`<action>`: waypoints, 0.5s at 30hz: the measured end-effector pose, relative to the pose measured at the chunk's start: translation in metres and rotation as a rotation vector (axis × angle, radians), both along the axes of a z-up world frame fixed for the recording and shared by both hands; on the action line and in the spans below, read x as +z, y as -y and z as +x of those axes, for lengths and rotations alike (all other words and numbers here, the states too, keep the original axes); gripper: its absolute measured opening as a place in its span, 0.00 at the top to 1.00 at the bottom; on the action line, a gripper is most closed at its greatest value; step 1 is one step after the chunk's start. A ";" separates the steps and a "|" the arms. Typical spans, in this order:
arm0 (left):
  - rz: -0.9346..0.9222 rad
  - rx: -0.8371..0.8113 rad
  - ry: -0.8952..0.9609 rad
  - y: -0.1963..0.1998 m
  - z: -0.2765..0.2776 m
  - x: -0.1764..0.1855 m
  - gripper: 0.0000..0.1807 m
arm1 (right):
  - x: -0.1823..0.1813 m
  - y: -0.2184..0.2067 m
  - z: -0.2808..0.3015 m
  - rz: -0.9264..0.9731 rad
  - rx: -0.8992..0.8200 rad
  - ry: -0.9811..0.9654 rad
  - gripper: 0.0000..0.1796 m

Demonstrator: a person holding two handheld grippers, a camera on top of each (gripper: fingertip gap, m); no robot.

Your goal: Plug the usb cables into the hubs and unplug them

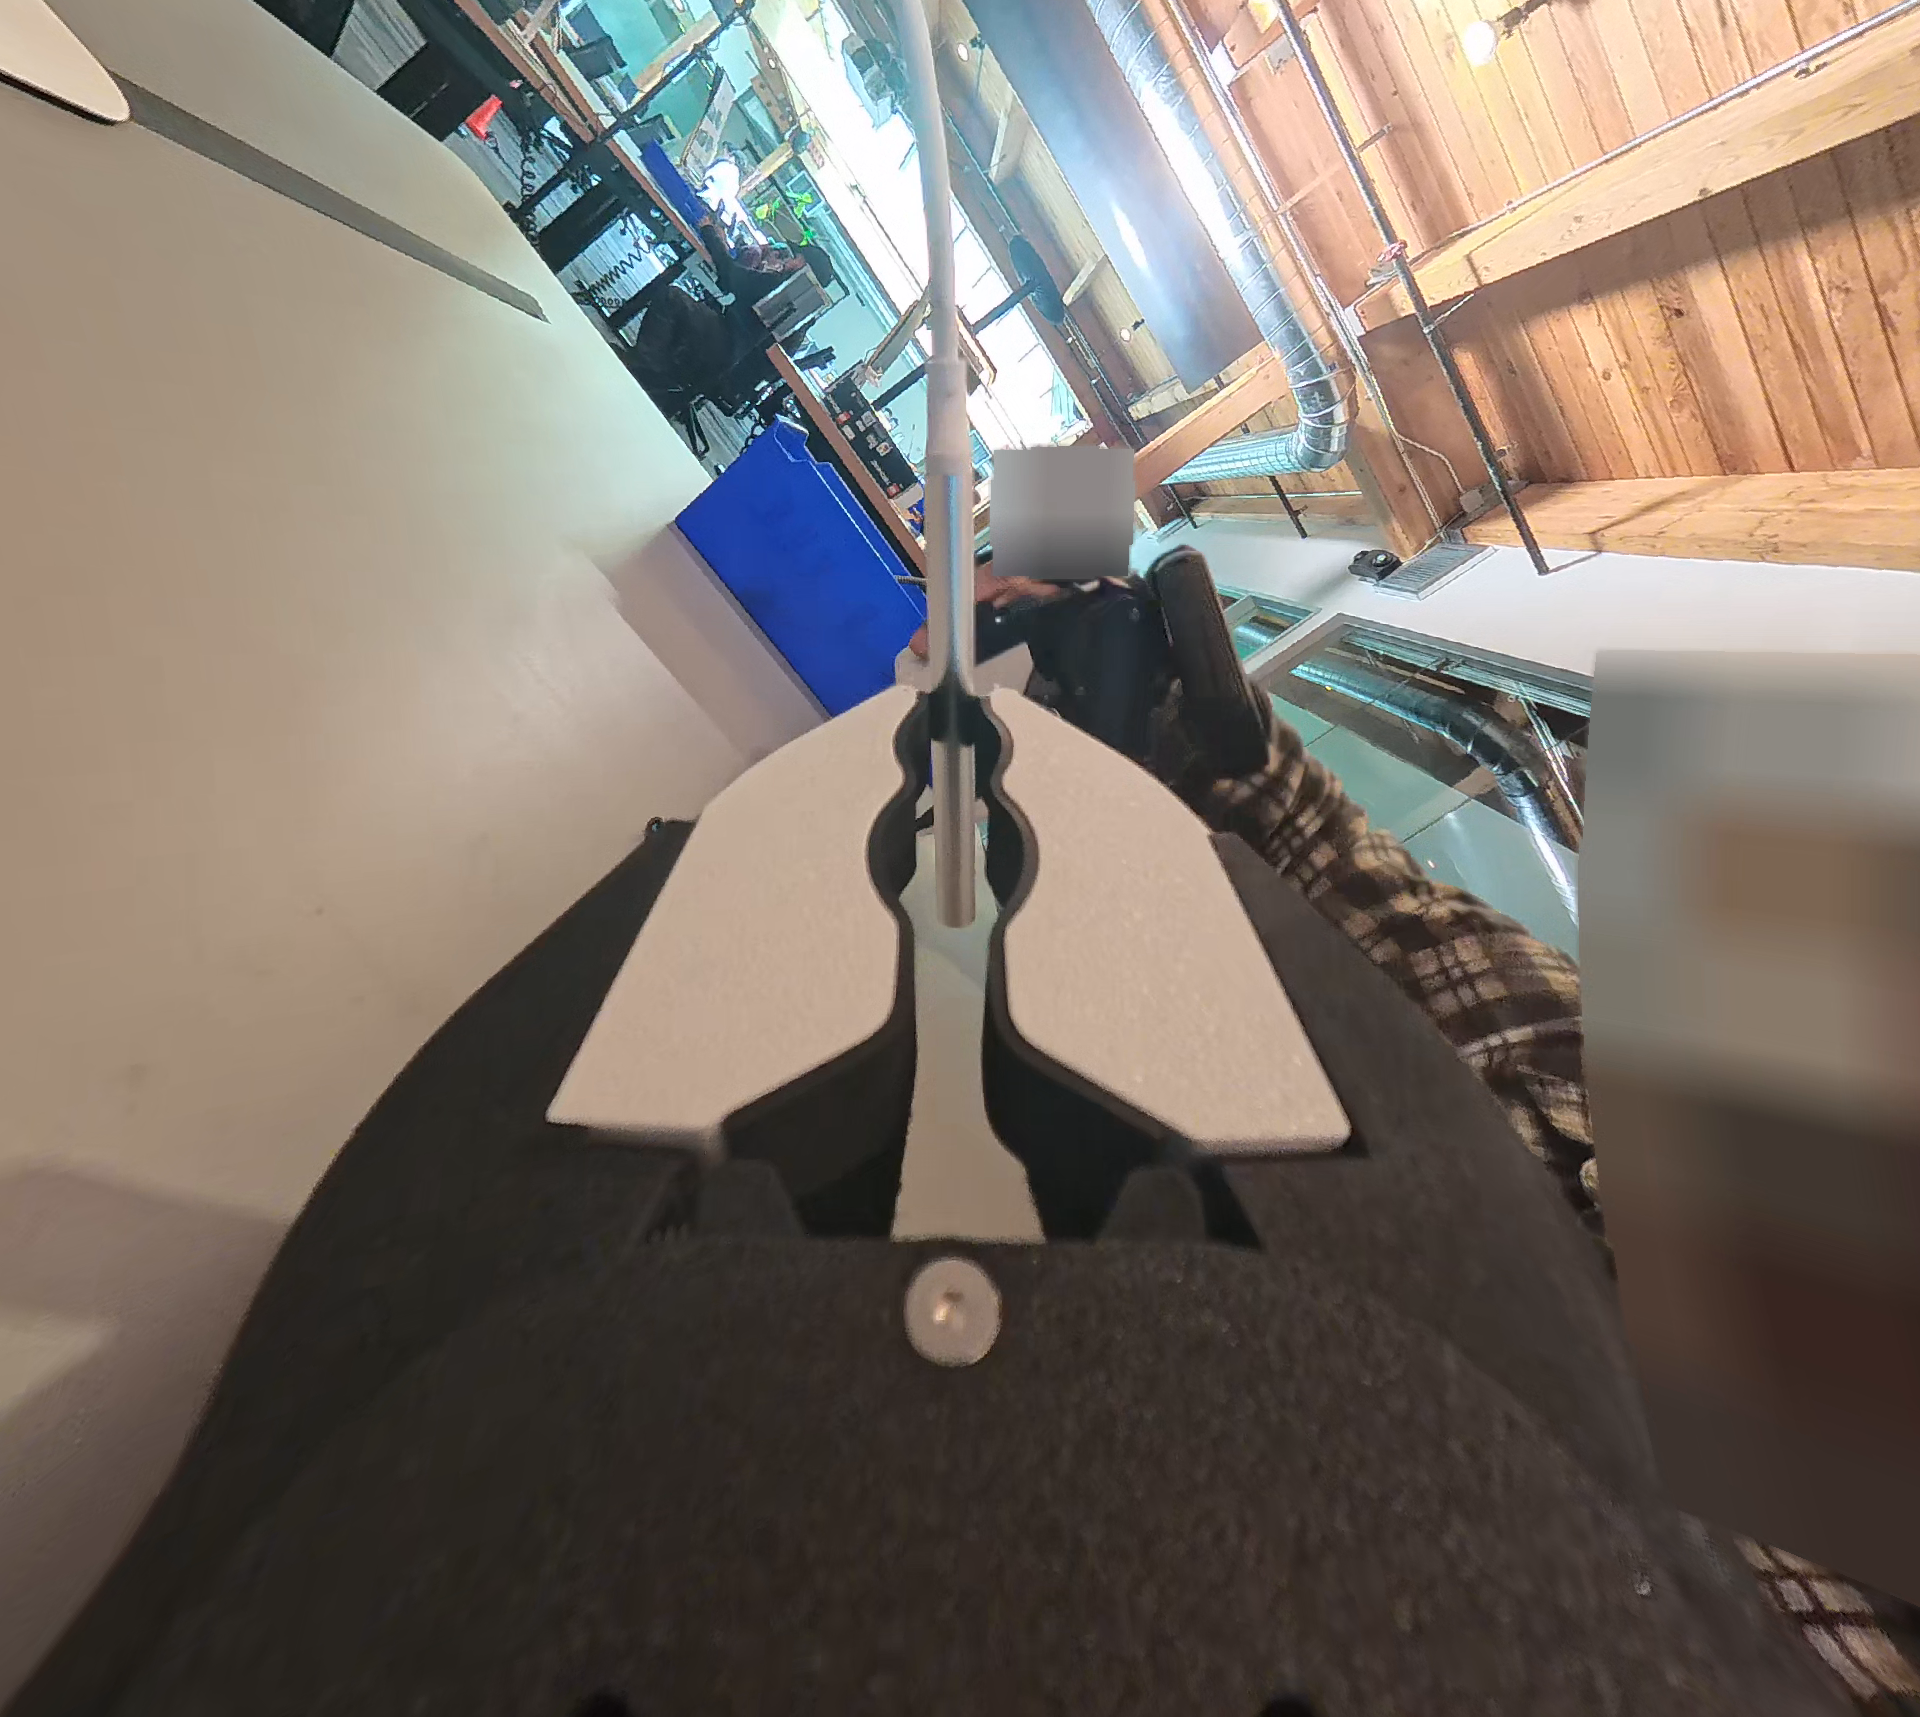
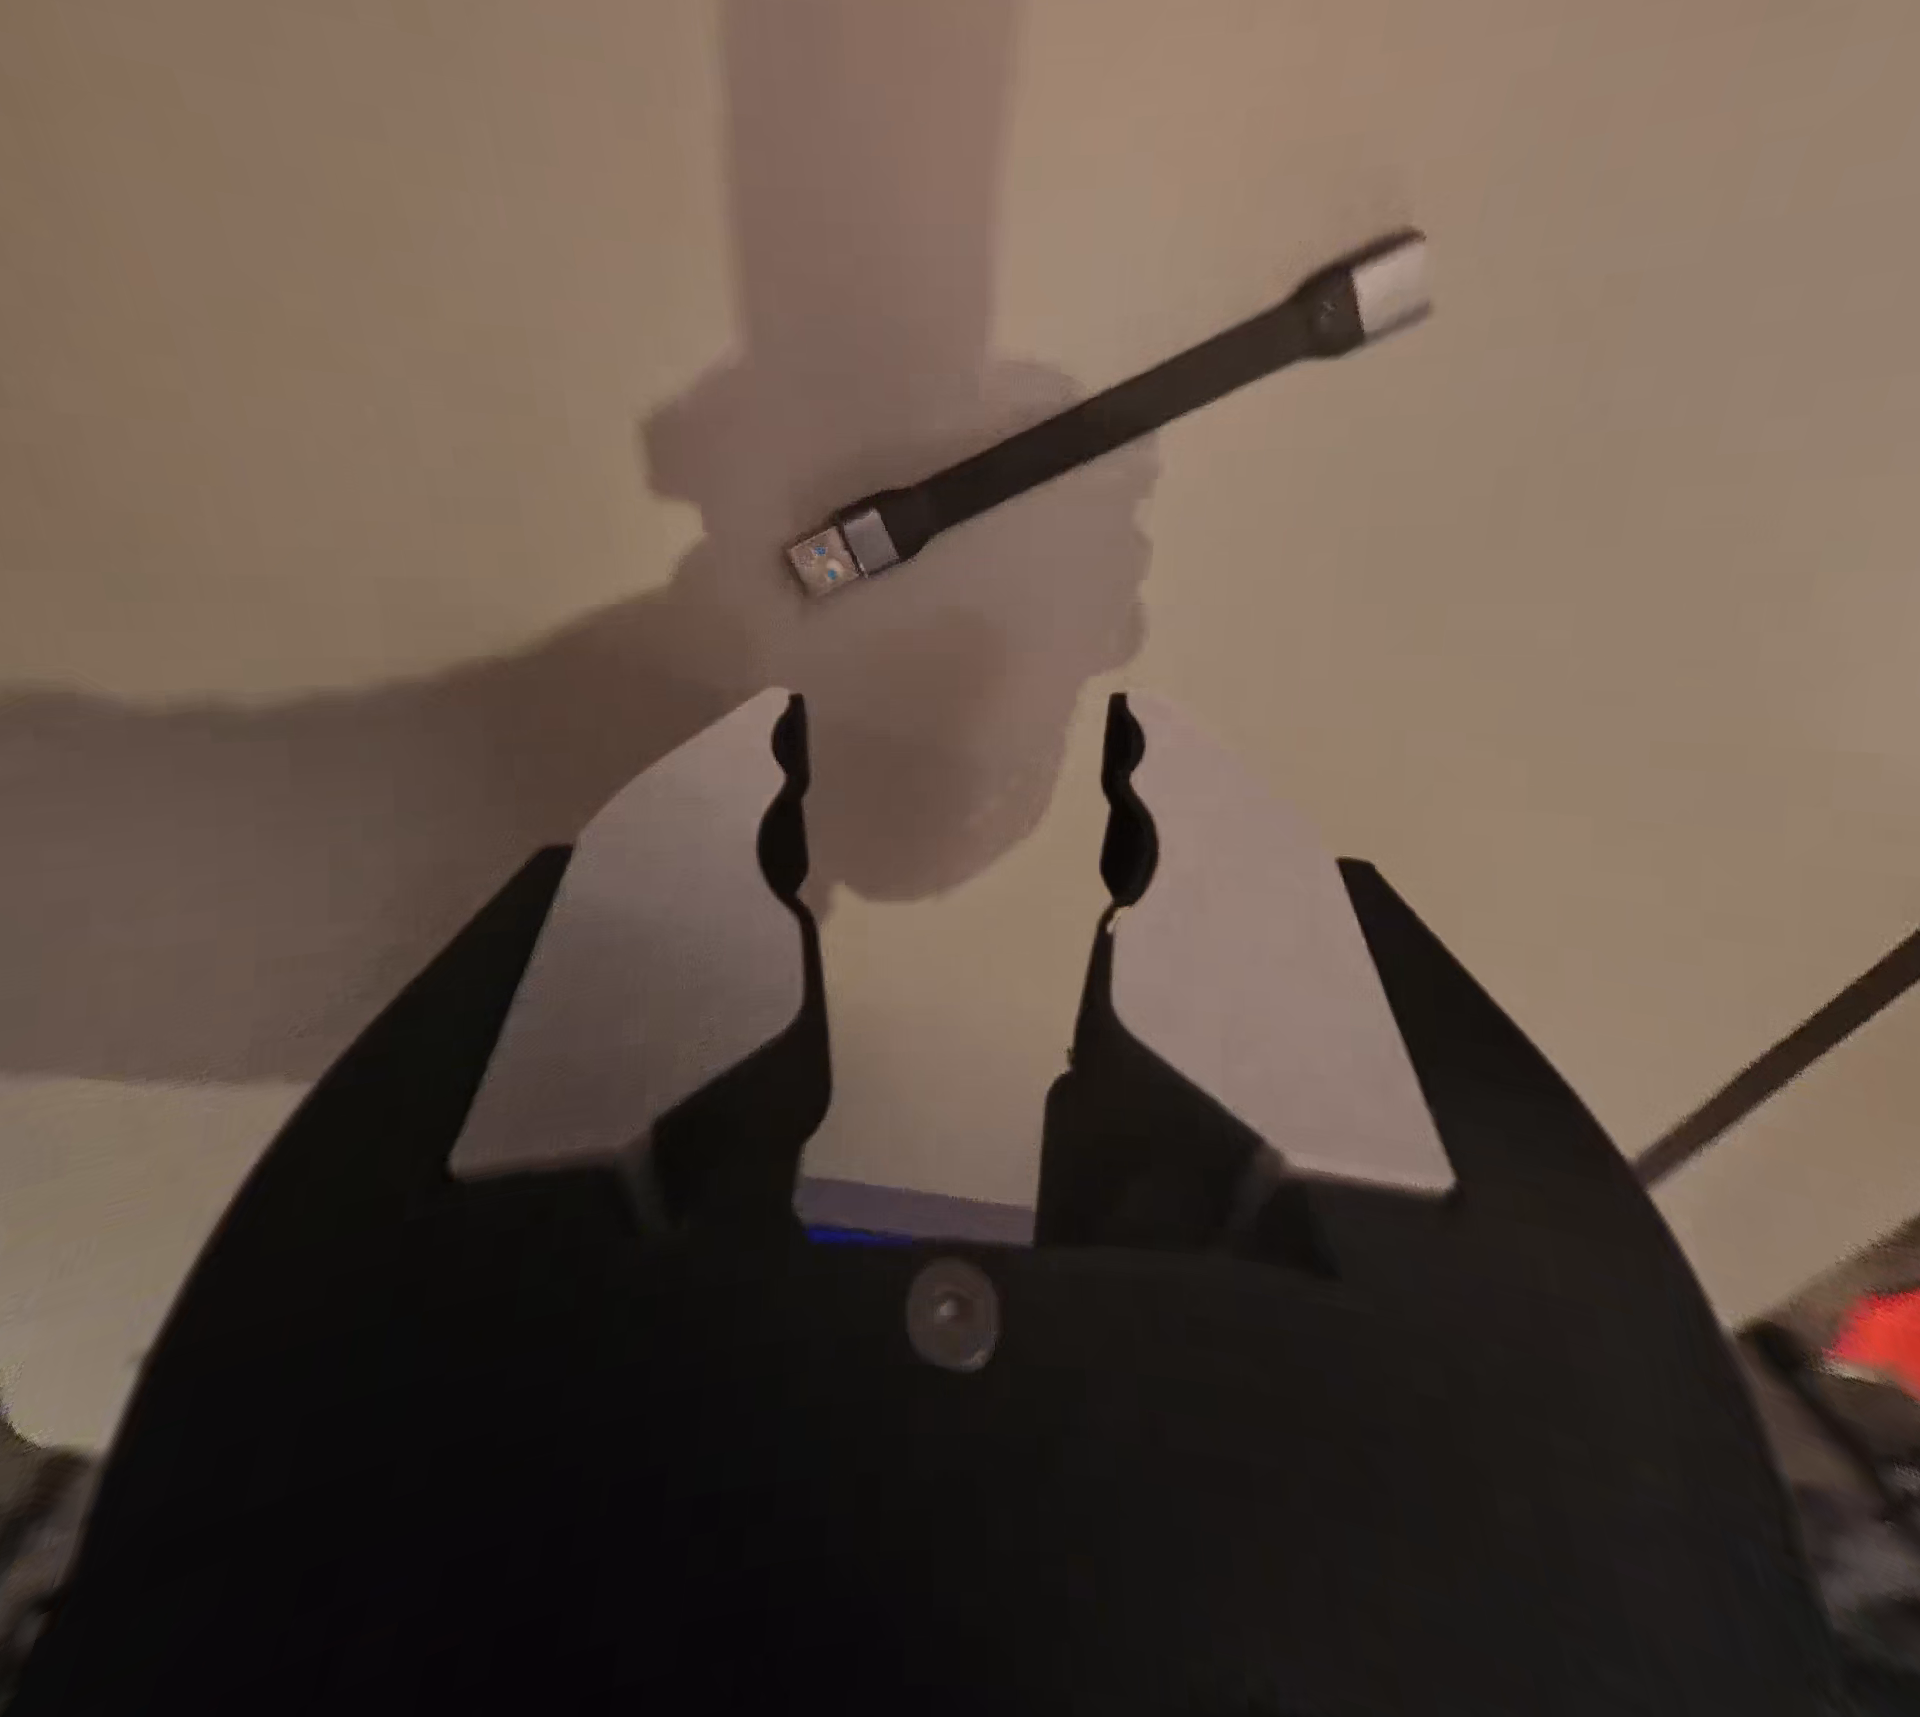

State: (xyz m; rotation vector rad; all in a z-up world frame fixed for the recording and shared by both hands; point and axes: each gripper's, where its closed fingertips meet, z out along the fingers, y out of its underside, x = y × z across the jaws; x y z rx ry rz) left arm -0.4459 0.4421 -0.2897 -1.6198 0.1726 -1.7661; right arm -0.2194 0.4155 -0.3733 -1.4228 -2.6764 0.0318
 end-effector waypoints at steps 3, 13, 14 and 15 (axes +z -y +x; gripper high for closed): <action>0.000 0.003 -0.001 -0.001 -0.001 0.000 0.96 | -0.008 0.002 0.001 0.077 0.176 0.115 0.70; -0.018 0.014 0.023 -0.003 -0.007 0.000 0.96 | -0.027 0.011 -0.014 -0.208 -0.414 0.089 0.72; -0.020 0.014 0.027 -0.003 -0.007 0.000 0.96 | -0.031 0.012 -0.013 -0.214 -0.469 0.089 0.72; -0.021 0.013 0.030 -0.002 -0.007 0.000 0.96 | -0.035 0.010 -0.011 -0.195 -0.538 0.098 0.74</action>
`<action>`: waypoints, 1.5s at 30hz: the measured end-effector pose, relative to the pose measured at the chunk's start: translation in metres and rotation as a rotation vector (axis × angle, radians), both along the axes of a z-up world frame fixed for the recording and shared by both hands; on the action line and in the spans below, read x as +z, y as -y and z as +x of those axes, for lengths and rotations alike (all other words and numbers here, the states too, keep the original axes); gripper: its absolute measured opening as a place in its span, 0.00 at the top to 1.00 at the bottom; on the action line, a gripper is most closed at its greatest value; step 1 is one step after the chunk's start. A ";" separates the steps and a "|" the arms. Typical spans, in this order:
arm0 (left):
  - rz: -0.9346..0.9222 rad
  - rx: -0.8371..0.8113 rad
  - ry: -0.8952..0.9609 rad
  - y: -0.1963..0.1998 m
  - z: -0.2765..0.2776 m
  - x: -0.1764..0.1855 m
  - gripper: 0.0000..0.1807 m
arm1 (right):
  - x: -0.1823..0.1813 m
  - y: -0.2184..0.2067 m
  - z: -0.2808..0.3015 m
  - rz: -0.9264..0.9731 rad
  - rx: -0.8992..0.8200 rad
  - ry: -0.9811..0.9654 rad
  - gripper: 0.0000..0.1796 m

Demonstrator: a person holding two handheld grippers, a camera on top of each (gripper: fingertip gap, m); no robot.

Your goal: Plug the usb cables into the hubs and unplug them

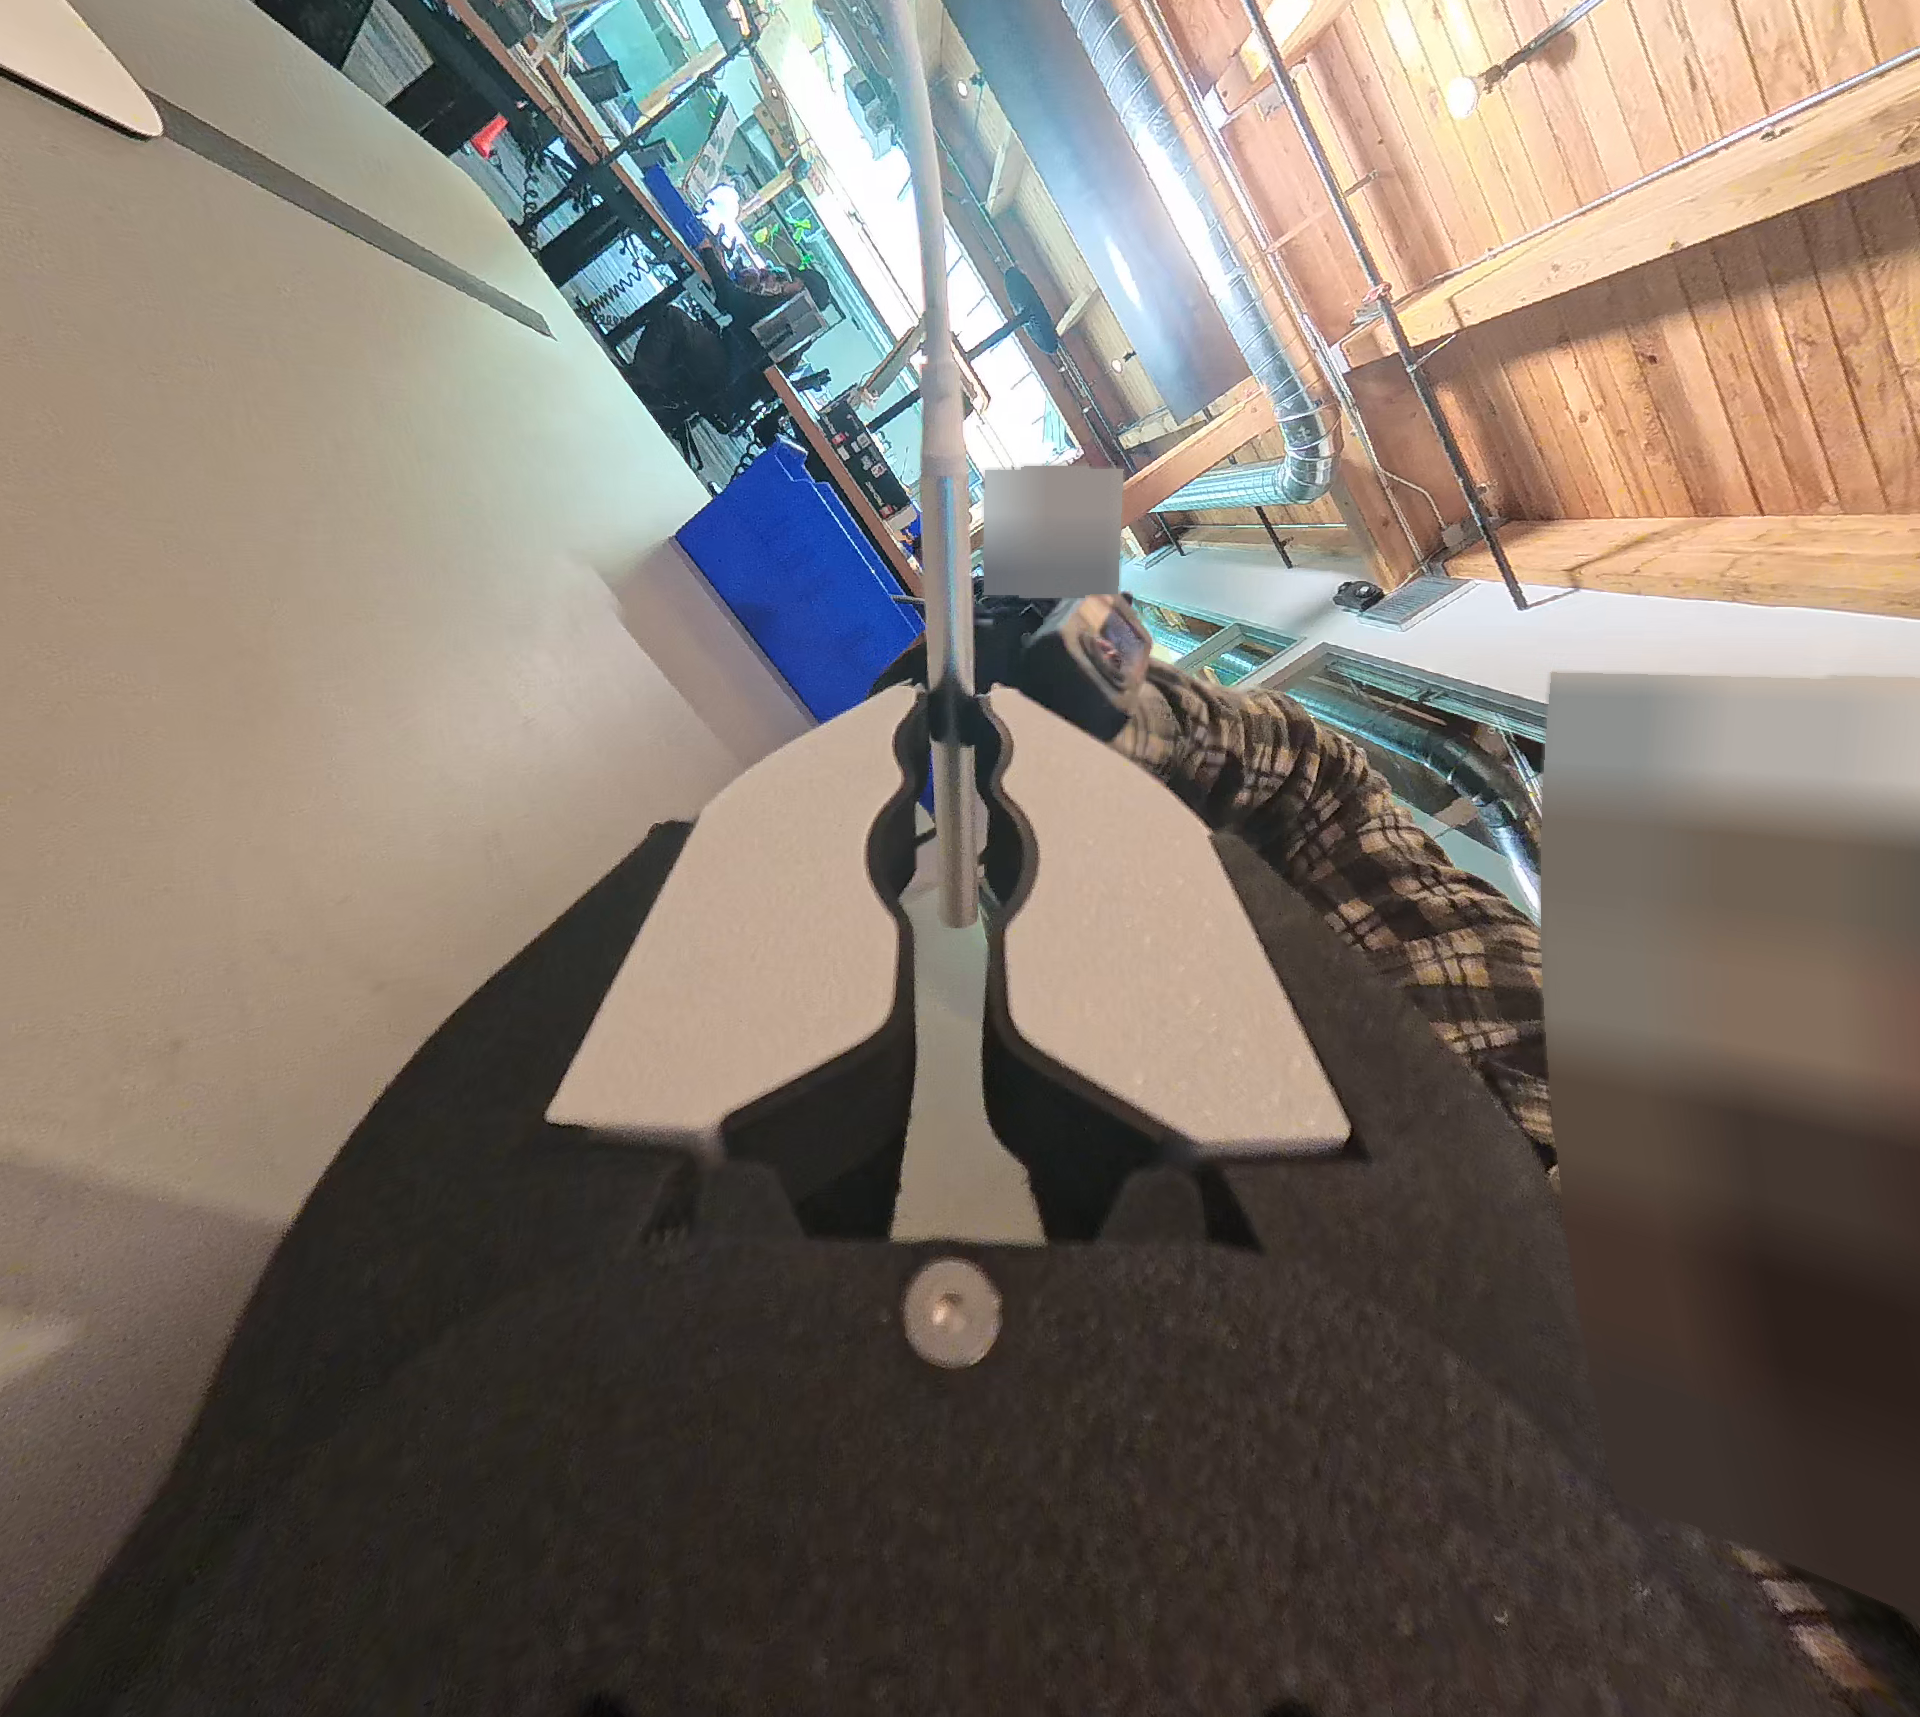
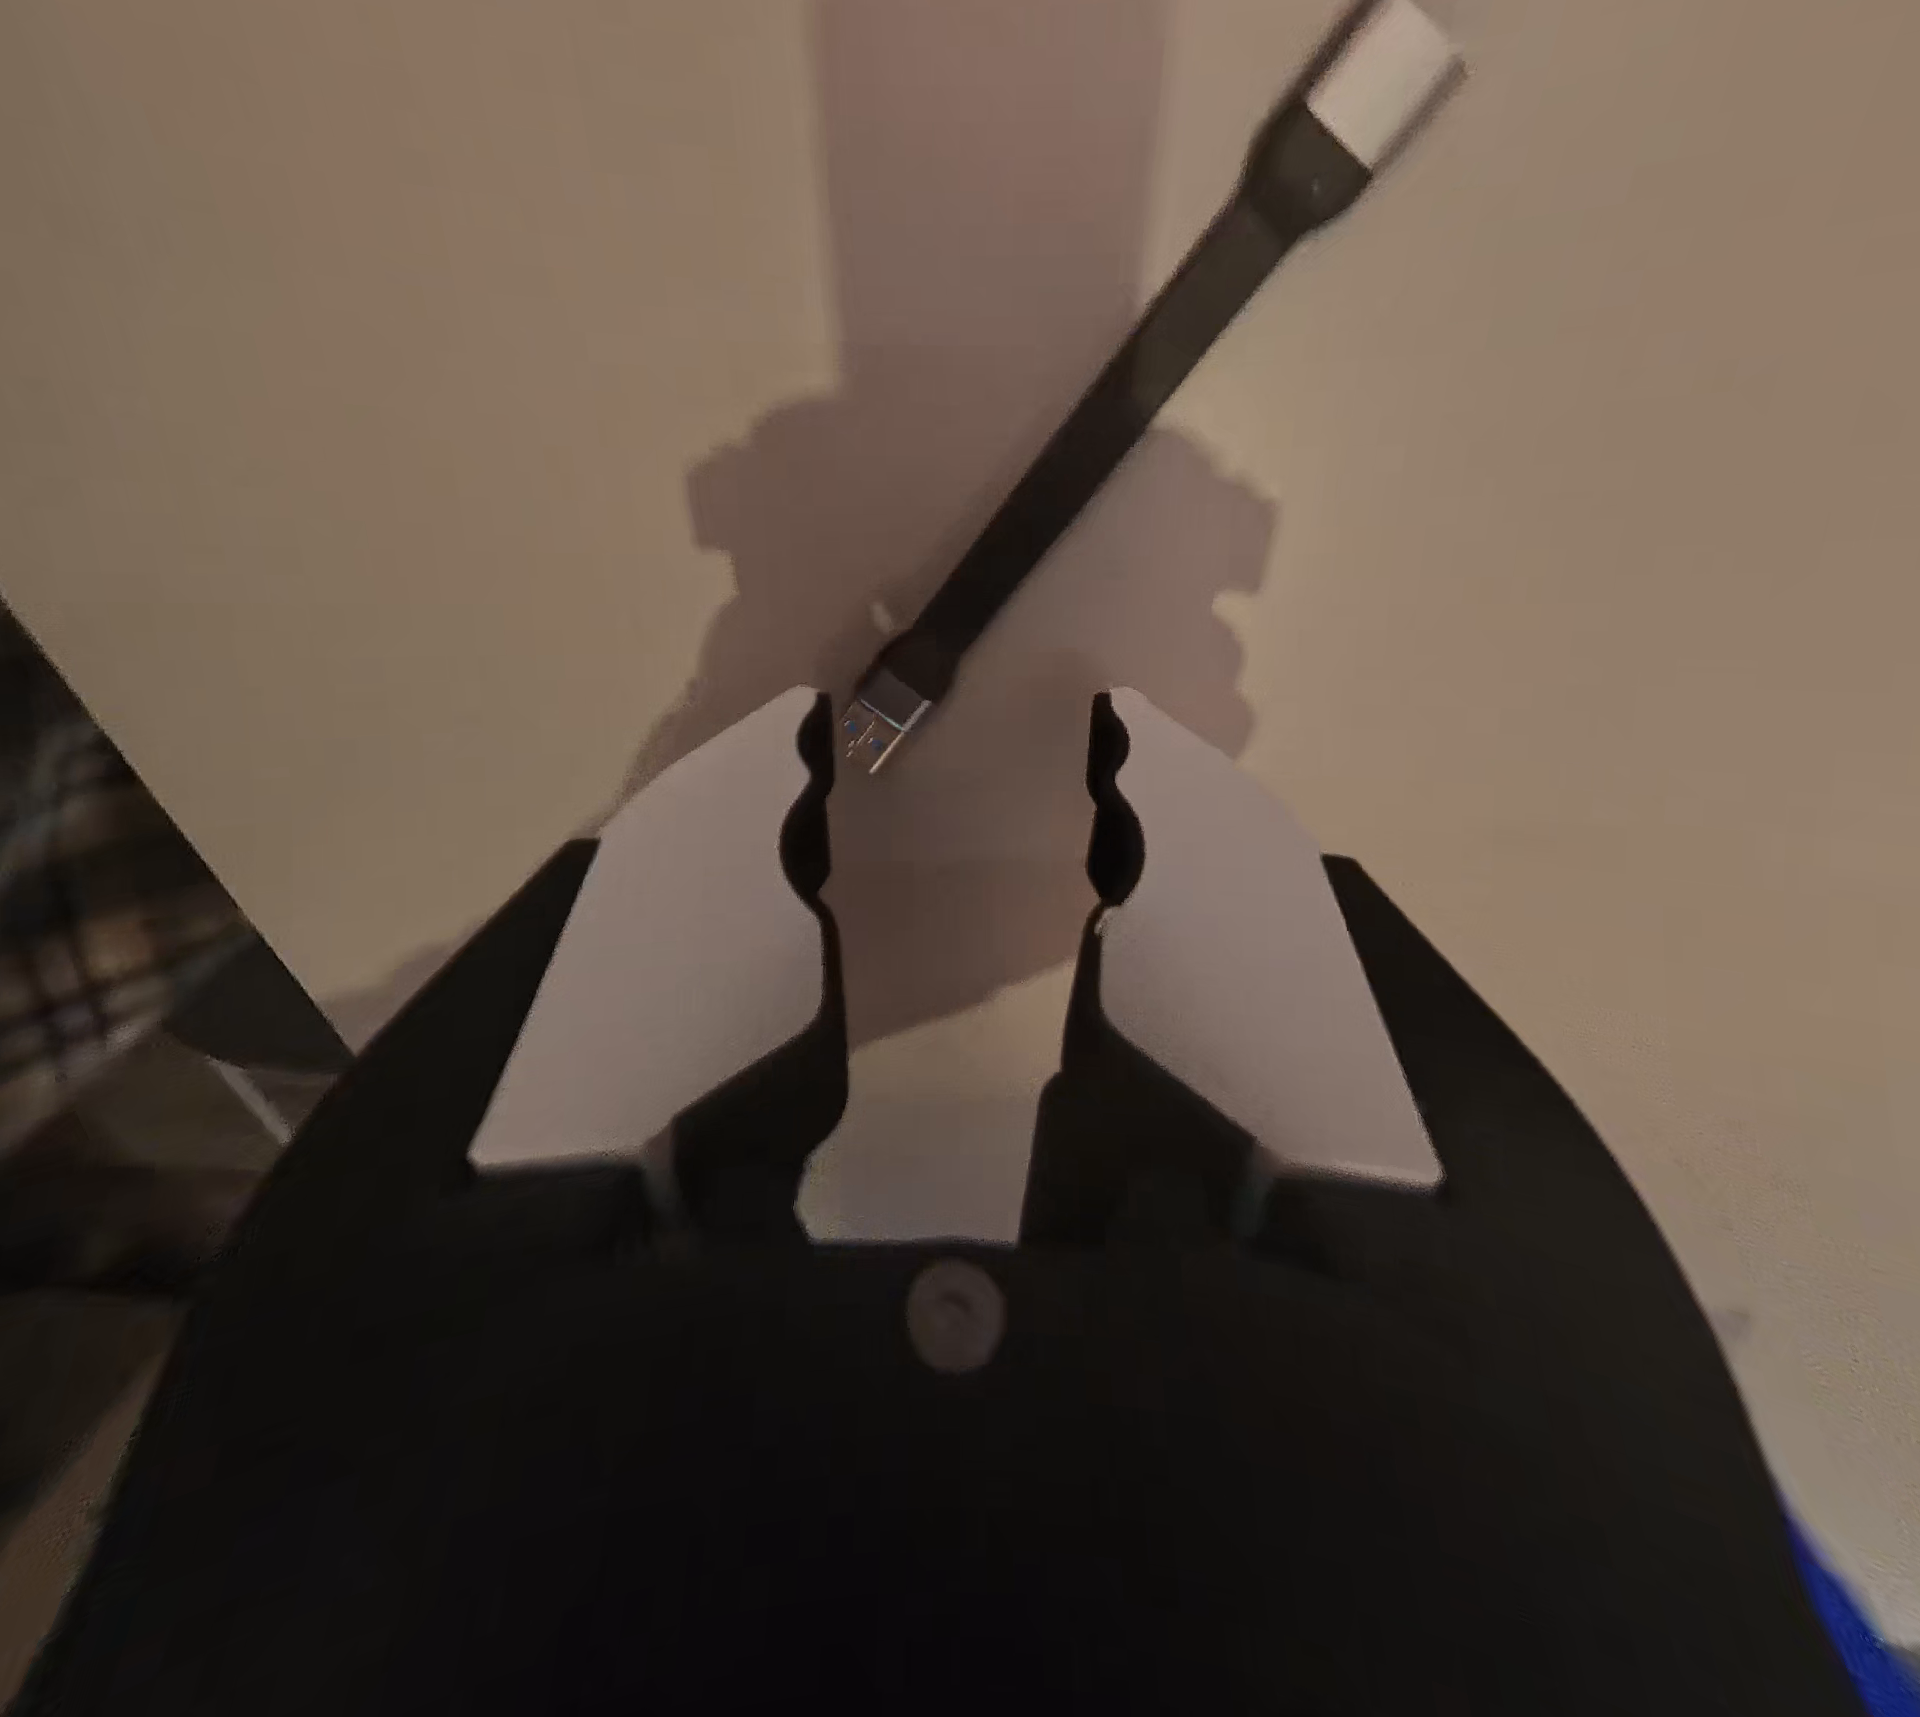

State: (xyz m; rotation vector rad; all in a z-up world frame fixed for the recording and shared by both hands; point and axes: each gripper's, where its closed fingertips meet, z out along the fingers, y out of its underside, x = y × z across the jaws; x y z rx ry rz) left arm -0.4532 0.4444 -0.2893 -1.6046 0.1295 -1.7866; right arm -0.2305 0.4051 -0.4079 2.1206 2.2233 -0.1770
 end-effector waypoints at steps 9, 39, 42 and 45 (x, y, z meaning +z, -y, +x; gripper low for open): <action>0.000 0.010 0.004 0.000 -0.003 0.001 0.96 | -0.017 0.011 0.006 0.105 -0.215 0.105 0.91; 0.025 0.020 -0.009 0.000 -0.010 0.006 0.96 | 0.012 0.028 -0.012 0.004 0.571 -0.003 0.69; 0.019 0.031 -0.013 -0.002 -0.013 0.004 0.96 | 0.008 0.025 -0.021 0.049 0.757 -0.002 0.74; 0.011 0.036 -0.015 -0.004 -0.015 0.001 0.96 | -0.001 0.026 -0.023 0.055 0.870 0.014 0.75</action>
